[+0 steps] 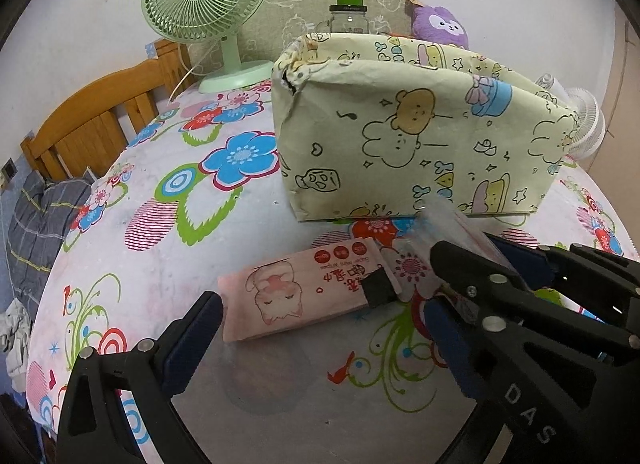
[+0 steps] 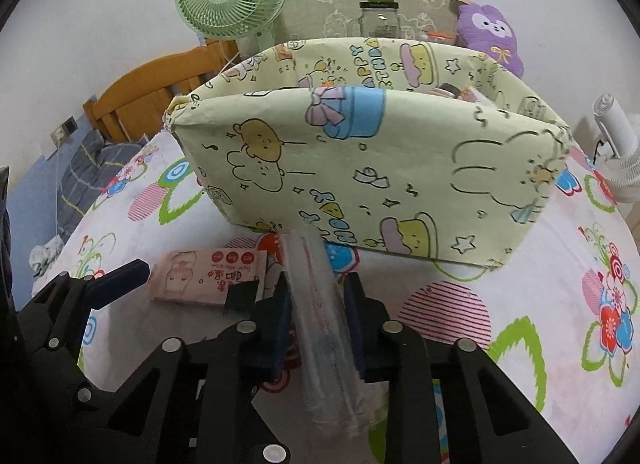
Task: Organize soft objects
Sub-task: 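Grasp the clear plastic tube bag with the right tool, then grasp the pink wet-wipes packet with the left tool while the right tool holds the tube bag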
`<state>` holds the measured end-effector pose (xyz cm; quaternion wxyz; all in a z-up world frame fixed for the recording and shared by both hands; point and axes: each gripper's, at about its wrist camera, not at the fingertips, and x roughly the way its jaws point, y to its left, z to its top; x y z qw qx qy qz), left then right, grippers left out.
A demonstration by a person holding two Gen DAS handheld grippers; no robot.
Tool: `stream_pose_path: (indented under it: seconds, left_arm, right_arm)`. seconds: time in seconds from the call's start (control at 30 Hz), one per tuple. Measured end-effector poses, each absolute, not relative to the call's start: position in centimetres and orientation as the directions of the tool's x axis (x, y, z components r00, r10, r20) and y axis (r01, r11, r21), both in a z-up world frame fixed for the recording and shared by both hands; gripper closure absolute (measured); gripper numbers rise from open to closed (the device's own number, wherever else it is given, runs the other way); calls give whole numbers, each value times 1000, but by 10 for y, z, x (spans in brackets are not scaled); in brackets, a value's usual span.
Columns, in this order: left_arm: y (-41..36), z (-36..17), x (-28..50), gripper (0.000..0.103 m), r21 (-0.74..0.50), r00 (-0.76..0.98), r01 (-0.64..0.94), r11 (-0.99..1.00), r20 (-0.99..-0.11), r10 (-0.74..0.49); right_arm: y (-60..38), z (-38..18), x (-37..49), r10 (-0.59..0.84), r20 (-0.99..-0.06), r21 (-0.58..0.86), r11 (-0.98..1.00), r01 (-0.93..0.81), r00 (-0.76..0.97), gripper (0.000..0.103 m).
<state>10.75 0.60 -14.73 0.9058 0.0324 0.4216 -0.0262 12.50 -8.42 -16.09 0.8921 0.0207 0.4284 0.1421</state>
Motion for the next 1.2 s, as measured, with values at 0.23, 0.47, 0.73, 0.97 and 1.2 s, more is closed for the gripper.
stream_pose_path:
  seconds: [0.23, 0.47, 0.73, 0.97, 1.2]
  left_arm:
    - [5, -146, 108, 1, 63, 651, 104, 993, -758, -20]
    - [9, -145, 117, 3, 109, 648, 158, 981, -762, -20]
    - [16, -149, 129, 4, 114, 613, 271, 956, -786, -80]
    - [18, -152, 137, 5, 71, 600, 317, 946, -787, -142]
    - [13, -151, 135, 22, 25, 590, 356, 934, -781, -204]
  right_arm:
    - [-91, -157, 117, 236, -758, 145, 970, -195, 608, 80]
    - [-91, -155, 115, 212, -762, 144, 977, -158, 612, 80]
    - [-79, -155, 115, 217, -772, 148, 975, -164, 598, 80]
    - [-78, -155, 119, 205, -774, 146, 978, -147, 599, 80]
    - [-80, -153, 121, 204, -772, 152, 979, -137, 602, 80]
